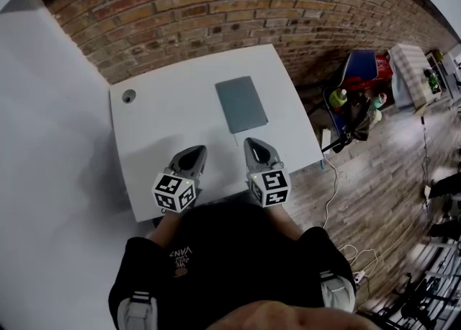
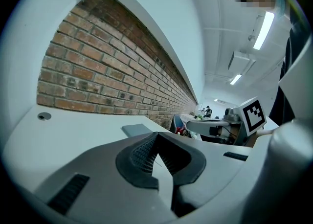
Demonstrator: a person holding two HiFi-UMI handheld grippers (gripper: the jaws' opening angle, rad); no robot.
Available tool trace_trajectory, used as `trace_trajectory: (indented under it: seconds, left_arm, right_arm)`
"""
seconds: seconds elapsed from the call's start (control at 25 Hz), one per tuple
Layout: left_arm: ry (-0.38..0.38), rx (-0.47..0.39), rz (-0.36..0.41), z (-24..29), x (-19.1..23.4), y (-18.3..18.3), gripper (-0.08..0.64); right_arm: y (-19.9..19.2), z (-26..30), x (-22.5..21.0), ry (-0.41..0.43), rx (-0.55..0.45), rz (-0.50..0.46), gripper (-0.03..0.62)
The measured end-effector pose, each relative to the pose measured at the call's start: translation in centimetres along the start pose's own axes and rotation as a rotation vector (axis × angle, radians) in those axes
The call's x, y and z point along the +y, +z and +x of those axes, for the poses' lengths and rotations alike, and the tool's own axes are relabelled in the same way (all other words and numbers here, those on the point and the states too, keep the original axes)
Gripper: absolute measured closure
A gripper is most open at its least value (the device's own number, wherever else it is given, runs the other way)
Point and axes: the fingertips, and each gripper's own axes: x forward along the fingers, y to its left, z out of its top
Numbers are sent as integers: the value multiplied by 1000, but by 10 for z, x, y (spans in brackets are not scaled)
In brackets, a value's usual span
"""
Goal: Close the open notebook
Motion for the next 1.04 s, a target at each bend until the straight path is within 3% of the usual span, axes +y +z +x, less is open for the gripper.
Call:
trace_trajectory:
  seconds: [1.04]
  left_arm:
    - [-1,-3,-28,-6,-13,-7,548]
  right_arm:
    - [-8,-14,-1,-11,13,-24,595]
